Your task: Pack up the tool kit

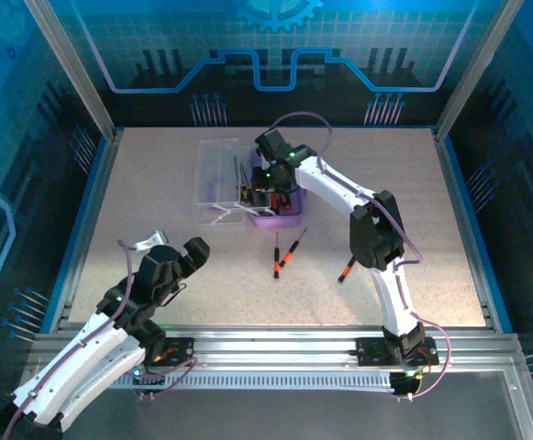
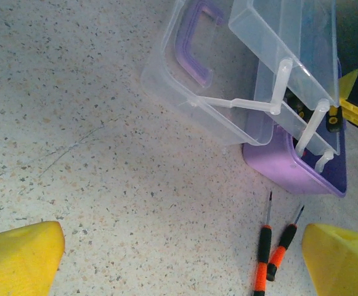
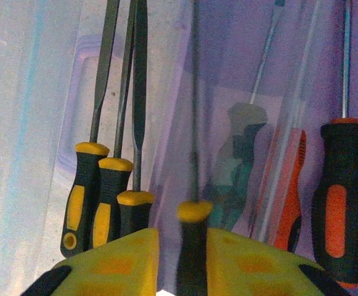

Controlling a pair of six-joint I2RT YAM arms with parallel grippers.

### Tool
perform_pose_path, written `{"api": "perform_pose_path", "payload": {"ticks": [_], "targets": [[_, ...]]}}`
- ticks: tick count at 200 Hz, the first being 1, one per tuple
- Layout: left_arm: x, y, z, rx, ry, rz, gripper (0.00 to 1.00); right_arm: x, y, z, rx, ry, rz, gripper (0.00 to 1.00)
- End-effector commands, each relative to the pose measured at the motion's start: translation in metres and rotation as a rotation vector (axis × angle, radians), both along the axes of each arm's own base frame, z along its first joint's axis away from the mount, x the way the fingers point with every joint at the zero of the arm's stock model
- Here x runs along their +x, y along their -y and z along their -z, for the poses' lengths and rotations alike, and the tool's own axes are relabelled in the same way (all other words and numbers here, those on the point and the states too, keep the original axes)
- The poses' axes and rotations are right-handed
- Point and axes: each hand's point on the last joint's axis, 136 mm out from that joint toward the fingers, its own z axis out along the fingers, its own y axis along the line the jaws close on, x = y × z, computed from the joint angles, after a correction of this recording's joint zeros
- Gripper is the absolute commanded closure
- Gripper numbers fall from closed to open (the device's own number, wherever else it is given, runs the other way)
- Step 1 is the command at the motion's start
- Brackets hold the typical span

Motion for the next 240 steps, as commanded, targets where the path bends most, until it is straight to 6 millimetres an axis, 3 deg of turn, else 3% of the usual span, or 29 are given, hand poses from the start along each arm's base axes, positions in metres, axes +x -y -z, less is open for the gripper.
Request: {"api": "perform_pose_path", "payload": {"ticks": [1, 66, 106, 126, 188, 217, 240], "targets": [[0.003, 0.003, -0.001, -0.011, 0.011, 0.014, 0.01, -0.011, 0.0, -0.007, -0.003, -0.021, -0.012, 0.71], [0.007, 0.019, -0.004, -0.023, 0.017, 0.094, 0.01, -0.023, 0.006, -0.063, 0.103, 0.083, 0.006, 0.67], [0.017, 0.045, -0.005, -0.011, -0.019, 0.221, 0.06, -0.044, 0.036, -0.076, 0.128, 0.142, 0.038, 0.67], [0.022, 0.058, -0.001, 0.002, -0.07, 0.278, 0.09, -0.056, 0.065, -0.063, 0.115, 0.142, 0.087, 0.67], [0.028, 0.11, 0.014, 0.109, -0.205, 0.47, 0.28, -0.106, 0.173, 0.016, 0.019, 0.03, 0.296, 0.69], [0.023, 0.132, 0.025, 0.244, -0.275, 0.558, 0.31, -0.122, 0.208, 0.033, 0.022, 0.009, 0.37, 0.7], [0.025, 0.151, 0.032, 0.316, -0.297, 0.597, 0.3, -0.125, 0.221, 0.028, 0.052, 0.045, 0.397, 0.7]]}}
